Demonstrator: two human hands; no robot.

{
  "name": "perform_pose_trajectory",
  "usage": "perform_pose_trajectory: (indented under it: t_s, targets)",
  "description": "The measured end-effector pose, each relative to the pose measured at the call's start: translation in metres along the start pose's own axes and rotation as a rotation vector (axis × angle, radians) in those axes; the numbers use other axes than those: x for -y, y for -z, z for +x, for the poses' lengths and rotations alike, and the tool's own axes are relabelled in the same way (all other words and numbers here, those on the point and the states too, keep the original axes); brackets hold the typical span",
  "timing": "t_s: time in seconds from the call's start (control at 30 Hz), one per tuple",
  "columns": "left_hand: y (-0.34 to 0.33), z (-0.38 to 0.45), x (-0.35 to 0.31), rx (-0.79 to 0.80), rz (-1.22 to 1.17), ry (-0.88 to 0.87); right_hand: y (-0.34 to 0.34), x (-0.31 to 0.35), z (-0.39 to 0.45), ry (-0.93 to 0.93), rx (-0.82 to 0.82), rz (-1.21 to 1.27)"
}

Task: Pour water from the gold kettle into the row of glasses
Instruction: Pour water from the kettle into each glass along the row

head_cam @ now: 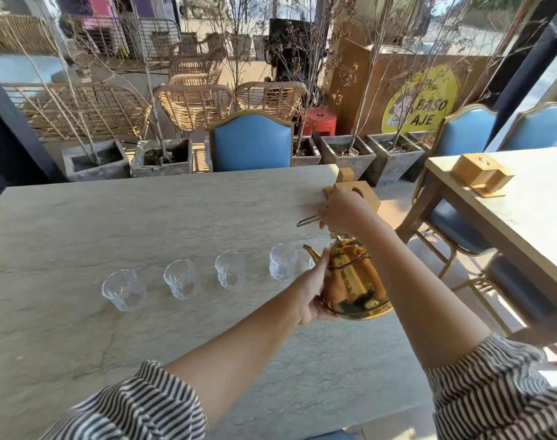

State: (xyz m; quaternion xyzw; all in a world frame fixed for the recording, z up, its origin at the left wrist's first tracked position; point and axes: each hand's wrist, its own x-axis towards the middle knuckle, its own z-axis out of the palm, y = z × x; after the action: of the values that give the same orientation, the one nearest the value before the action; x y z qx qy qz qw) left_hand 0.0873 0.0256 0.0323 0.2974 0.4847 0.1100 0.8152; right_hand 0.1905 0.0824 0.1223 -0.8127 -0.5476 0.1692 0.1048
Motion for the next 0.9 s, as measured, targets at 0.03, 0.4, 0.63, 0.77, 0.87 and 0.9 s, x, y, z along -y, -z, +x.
perform_pose_trajectory:
  t_s: [0.03,0.4,0.63,0.77,0.87,0.9]
  targets:
    - [0.002,0.000,0.000,-0.002,0.014,0.001,-0.002,0.000,0.001,-0.004,0.002,0.007]
    - [0.027,0.022,0.007,-0.021,0.117,-0.029,-0.034,-0.016,-0.001,-0.084,-0.023,0.116]
    - [0.043,0.034,0.016,-0.069,0.197,-0.087,-0.055,-0.028,-0.016,-0.084,-0.067,0.203]
    - [0.050,0.035,0.021,-0.117,0.164,-0.128,-0.063,-0.030,-0.029,-0.040,-0.099,0.268]
    - [0.058,0.031,0.024,-0.168,0.130,-0.165,-0.071,-0.030,-0.038,0.017,-0.169,0.353]
    - [0.061,0.028,0.024,-0.181,0.116,-0.183,-0.074,-0.029,-0.041,0.033,-0.192,0.372]
